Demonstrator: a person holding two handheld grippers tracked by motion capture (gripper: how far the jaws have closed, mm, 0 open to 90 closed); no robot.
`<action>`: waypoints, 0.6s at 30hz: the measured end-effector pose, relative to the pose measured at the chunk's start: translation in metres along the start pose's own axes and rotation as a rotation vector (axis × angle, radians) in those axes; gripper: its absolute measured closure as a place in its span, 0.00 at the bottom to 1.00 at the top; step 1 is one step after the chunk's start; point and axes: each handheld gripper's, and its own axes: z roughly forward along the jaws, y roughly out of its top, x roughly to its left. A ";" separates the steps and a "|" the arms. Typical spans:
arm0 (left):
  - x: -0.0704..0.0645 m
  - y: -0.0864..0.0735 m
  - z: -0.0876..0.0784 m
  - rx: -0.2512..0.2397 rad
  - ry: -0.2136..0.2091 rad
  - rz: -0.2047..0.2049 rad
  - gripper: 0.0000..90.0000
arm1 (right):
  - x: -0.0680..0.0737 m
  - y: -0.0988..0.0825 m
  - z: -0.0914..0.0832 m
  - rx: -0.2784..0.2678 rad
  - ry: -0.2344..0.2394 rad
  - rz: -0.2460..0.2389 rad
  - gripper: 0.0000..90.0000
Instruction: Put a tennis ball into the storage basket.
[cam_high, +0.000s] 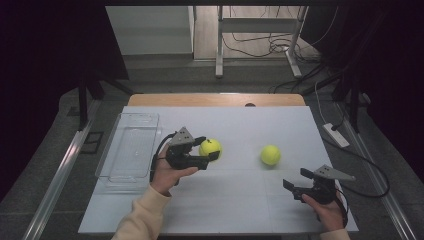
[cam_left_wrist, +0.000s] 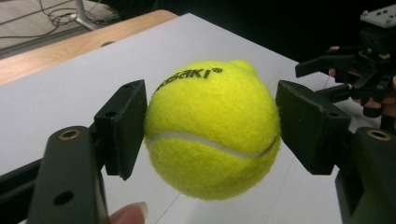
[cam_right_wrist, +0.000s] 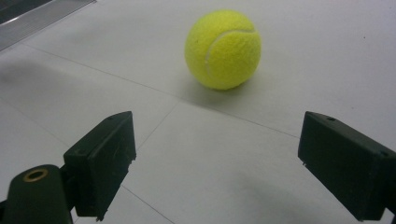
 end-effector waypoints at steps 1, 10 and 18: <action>0.001 0.000 -0.002 -0.003 0.005 -0.003 0.32 | 0.000 0.000 0.000 0.000 -0.001 -0.001 0.12; 0.012 0.003 -0.018 -0.042 0.040 -0.025 0.32 | 0.000 0.000 0.000 0.004 0.000 0.000 0.12; 0.017 0.002 -0.024 -0.052 0.068 -0.032 0.32 | 0.000 0.000 0.000 0.004 -0.001 -0.001 0.12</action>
